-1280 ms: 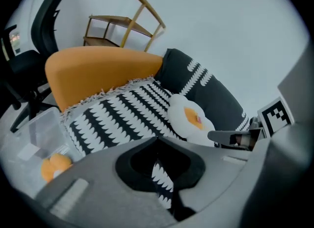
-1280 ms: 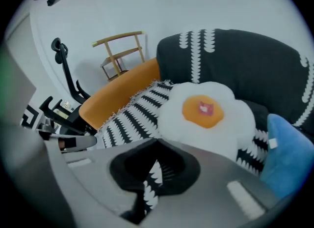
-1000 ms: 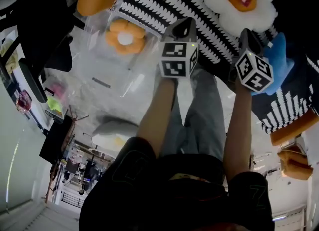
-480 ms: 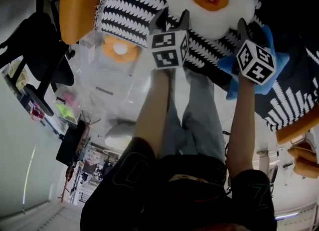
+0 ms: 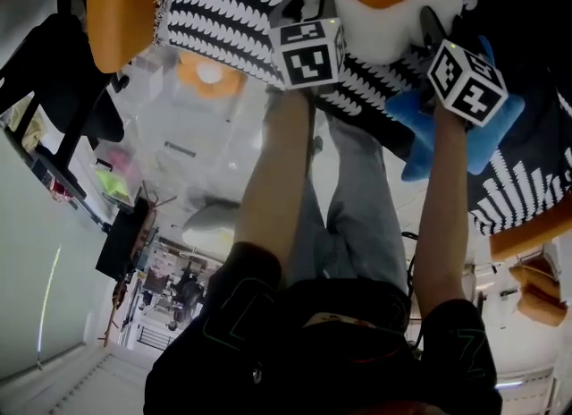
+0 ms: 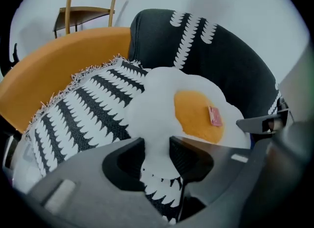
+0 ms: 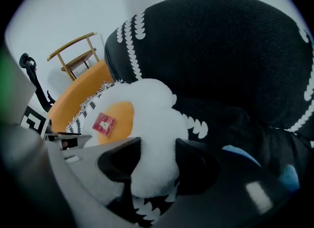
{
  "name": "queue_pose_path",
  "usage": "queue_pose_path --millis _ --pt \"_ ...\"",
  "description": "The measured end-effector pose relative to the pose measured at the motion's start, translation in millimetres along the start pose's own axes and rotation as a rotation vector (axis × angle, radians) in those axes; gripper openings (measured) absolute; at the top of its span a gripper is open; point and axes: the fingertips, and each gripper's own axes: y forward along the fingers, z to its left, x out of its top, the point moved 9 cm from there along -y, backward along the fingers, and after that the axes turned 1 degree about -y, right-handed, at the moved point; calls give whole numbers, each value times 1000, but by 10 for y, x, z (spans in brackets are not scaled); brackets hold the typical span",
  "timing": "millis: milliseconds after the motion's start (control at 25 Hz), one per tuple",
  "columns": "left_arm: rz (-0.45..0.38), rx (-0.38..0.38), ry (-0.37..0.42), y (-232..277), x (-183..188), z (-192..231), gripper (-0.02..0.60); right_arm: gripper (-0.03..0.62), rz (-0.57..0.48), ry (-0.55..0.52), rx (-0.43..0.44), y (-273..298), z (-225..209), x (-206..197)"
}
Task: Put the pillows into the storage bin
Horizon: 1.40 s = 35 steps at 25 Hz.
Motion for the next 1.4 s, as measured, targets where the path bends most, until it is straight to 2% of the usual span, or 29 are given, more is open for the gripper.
queue_pose_path --millis 120,240,360,680,800,1160,1400 --pt "-21 -12 9 -19 11 34 145 175 3 -29 22 8 25 9" --pt "-54 -46 23 -123 -25 10 117 86 -7 -62 24 -84 39 18" --pt "-95 -70 27 -287 4 12 77 49 -27 -101 8 -222 165 68" --pt "-160 -27 -34 -854 -166 539 45 34 -48 -194 65 -428 869 -4" --pt "-174 0 -68 -1063 -279 757 43 29 -45 -268 87 -467 1160 0" --pt "-201 76 -210 -1555 -951 1716 41 25 -29 -425 152 -383 2300 -317" --pt "-211 143 -313 -1928 -1332 2107 41 23 -3 -529 222 -440 2892 -461"
